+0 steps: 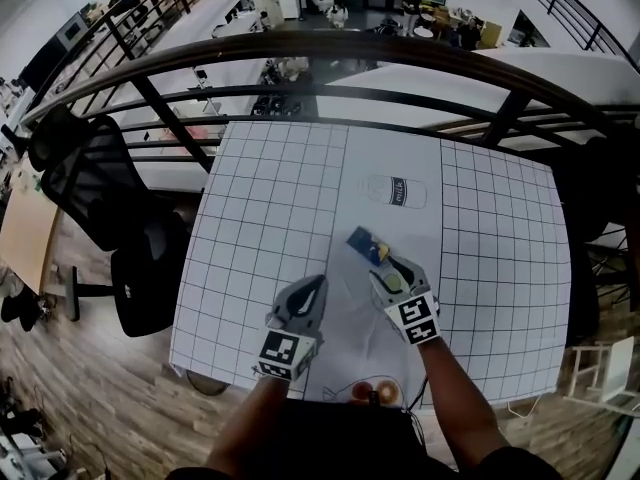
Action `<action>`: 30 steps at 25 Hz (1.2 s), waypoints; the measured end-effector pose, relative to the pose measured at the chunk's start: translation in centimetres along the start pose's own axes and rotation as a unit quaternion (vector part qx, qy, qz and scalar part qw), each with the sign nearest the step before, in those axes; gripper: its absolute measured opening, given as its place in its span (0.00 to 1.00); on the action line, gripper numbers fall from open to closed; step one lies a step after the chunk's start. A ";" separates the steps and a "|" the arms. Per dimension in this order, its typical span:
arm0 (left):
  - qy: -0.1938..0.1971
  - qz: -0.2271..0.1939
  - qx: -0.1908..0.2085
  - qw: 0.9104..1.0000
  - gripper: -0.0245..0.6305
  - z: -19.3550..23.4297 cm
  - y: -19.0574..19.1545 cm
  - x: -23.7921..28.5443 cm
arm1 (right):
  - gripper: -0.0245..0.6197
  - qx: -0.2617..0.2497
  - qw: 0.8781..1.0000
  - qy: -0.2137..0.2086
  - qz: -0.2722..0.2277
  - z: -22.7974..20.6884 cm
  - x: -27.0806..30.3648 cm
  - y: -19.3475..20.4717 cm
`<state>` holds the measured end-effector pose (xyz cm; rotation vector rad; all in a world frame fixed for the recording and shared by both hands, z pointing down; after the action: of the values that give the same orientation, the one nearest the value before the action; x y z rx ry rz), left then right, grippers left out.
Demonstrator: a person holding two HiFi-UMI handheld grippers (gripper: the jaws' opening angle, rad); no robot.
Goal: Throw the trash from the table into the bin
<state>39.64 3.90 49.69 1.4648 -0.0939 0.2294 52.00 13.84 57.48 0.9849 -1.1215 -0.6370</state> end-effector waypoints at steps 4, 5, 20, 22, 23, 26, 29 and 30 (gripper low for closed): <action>0.004 0.007 -0.002 1.000 0.07 0.3 0.6 -0.1 | 0.38 0.003 1.000 -0.012 0.026 -0.4 1.7 1.9; 0.005 0.009 -0.002 1.000 0.07 0.4 0.8 0.0 | 0.41 0.004 0.999 -0.015 0.031 -0.4 2.2 2.3; 0.014 0.020 -0.014 1.000 0.07 1.3 2.1 0.2 | 0.50 0.010 0.995 -0.039 0.091 -2.6 6.8 4.8; 0.013 0.019 -0.014 1.000 0.07 1.4 2.1 0.1 | 0.50 0.004 0.994 -0.046 0.103 -2.5 7.1 5.0; 0.013 0.018 -0.014 1.000 0.07 1.5 2.1 0.1 | 0.50 -0.001 0.993 -0.047 0.108 -2.4 7.2 5.0; 0.011 0.015 -0.017 1.000 0.07 1.7 2.0 0.0 | 0.50 -0.008 0.992 -0.046 0.113 -2.4 7.3 5.1; 0.009 0.014 -0.018 1.000 0.07 1.8 2.0 0.0 | 0.50 -0.008 0.992 -0.048 0.116 -2.4 7.3 5.2; 0.009 0.014 -0.018 1.000 0.07 1.8 2.0 0.0 | 0.50 -0.008 0.992 -0.049 0.116 -2.4 7.3 5.2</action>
<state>39.35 2.28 51.84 1.4262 -0.1038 0.2611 56.49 10.85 65.04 0.8018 -1.2935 -0.5084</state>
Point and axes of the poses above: the fingertips, and each gripper's own axes: x forward along the fingers, z to its left, y out of its underside, the point moved 4 cm from there along -x, backward along the fingers, and after that the axes turned 5 degrees about y, right-handed, at the moved point
